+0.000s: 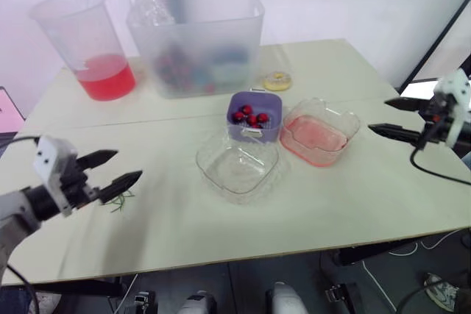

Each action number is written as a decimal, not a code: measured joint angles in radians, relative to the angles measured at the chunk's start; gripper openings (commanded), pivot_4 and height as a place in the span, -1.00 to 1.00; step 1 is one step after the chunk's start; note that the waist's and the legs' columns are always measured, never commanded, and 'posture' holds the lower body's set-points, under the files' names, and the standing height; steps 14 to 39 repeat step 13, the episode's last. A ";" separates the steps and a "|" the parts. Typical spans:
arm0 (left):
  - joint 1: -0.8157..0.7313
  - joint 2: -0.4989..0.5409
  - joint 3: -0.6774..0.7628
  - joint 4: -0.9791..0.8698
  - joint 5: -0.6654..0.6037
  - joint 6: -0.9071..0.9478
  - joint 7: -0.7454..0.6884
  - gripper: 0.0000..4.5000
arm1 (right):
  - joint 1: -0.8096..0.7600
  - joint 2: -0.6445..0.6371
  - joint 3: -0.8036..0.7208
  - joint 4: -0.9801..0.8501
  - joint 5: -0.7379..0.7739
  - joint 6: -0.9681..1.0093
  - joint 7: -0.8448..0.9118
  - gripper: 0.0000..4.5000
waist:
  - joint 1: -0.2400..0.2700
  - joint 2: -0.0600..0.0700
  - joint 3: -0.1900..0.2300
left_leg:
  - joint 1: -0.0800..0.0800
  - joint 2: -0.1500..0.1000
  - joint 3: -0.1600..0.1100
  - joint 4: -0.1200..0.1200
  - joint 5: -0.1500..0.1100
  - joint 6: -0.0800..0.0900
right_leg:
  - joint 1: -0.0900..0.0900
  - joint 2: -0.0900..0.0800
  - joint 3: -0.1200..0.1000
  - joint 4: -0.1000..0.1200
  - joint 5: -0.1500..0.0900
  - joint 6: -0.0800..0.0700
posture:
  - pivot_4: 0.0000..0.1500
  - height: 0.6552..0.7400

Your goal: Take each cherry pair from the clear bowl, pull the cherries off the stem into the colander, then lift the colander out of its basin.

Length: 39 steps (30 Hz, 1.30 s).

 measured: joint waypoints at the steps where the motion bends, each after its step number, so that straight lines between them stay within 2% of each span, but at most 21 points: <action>1: 0.043 -0.006 0.018 0.007 0.015 -0.018 -0.020 1.00 | 0.052 0.000 -0.025 -0.011 0.011 -0.013 -0.010 0.98 | 0.004 0.000 0.000 | 0.000 0.000 0.000 0.000 0.000 0.000 | 0.001 0.000 0.000 0.000 0.000 0.000 | 1.00 1.00; 4: 0.091 -0.038 0.059 0.022 0.026 -0.034 -0.032 1.00 | 0.140 0.002 -0.064 -0.009 0.042 -0.041 -0.034 0.98 | 0.018 0.000 0.000 | 0.000 -0.002 0.000 0.003 0.000 0.000 | 0.002 -0.002 0.000 0.000 0.000 0.000 | 1.00 1.00; 13: 0.140 -0.121 0.114 0.021 0.069 -0.090 0.017 1.00 | 0.225 0.095 -0.113 0.022 0.076 -0.147 -0.203 0.98 | 0.032 0.000 0.000 | 0.002 -0.002 -0.001 0.003 0.000 0.000 | 0.005 -0.001 0.000 -0.001 0.000 0.000 | 1.00 1.00; 39: 0.140 -0.121 0.114 0.021 0.069 -0.090 0.017 1.00 | 0.225 0.095 -0.113 0.022 0.076 -0.147 -0.203 0.98 | 0.032 0.000 0.000 | 0.002 -0.002 -0.001 0.003 0.000 0.000 | 0.005 -0.001 0.000 -0.001 0.000 0.000 | 1.00 1.00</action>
